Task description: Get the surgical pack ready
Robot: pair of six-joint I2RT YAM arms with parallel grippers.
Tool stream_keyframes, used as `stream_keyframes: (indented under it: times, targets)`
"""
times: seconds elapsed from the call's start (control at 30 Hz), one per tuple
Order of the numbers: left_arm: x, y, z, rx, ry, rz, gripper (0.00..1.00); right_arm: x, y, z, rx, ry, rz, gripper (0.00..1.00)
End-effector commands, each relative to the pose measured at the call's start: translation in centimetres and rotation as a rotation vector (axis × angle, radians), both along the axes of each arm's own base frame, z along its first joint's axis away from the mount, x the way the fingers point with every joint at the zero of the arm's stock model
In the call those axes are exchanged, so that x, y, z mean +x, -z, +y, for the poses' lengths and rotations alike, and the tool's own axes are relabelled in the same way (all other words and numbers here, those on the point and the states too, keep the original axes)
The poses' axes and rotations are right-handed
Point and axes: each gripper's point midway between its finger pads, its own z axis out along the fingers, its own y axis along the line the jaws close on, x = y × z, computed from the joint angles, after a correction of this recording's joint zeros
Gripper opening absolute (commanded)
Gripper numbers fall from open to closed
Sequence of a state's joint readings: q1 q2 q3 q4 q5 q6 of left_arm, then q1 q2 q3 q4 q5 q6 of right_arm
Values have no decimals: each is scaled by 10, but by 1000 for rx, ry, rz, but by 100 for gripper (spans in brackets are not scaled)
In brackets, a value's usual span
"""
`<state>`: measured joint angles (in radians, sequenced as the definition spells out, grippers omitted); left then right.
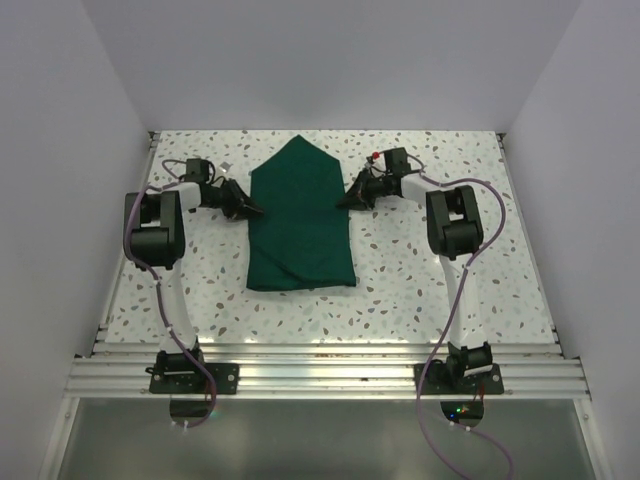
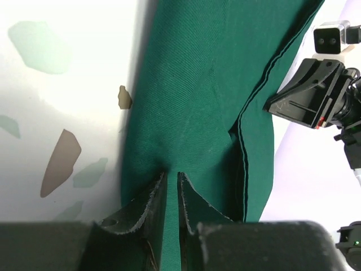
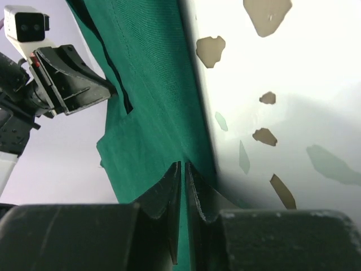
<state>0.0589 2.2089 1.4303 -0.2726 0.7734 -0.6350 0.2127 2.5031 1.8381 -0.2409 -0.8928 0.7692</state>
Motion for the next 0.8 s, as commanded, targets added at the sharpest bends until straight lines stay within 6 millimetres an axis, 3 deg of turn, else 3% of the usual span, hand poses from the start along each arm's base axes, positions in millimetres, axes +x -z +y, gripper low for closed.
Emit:
stream_keyframes:
  times: [0.0, 0.1, 0.17, 0.27, 0.37, 0.4, 0.5, 0.6, 0.77]
  targets:
    - [-2, 22, 7, 40, -23, 42, 17, -4, 15, -8, -66, -5, 3, 11]
    - [-7, 25, 8, 52, -13, 43, 17, -7, 18, -9, -75, -13, 3, 11]
    - [-6, 21, 7, 48, -1, 25, 18, -3, 8, -7, -66, -15, -29, 11]
    - [2, 3, 8, 57, 11, -34, 24, 11, -14, -4, -53, -4, -70, 12]
    - [20, -29, 12, 87, 10, -133, 34, 40, -57, -1, -50, 18, -186, 13]
    - [31, -47, 14, 101, 5, -192, 38, 46, -65, -1, -58, 27, -209, 17]
    - [53, -74, 26, 148, -27, -301, 46, 71, -83, -11, -129, 103, -304, 35]
    - [71, -89, 33, 154, -66, -370, 53, 92, -87, -17, -153, 175, -341, 50]
    - [98, -87, 44, 180, -133, -409, 61, 118, -81, -19, -162, 230, -386, 61]
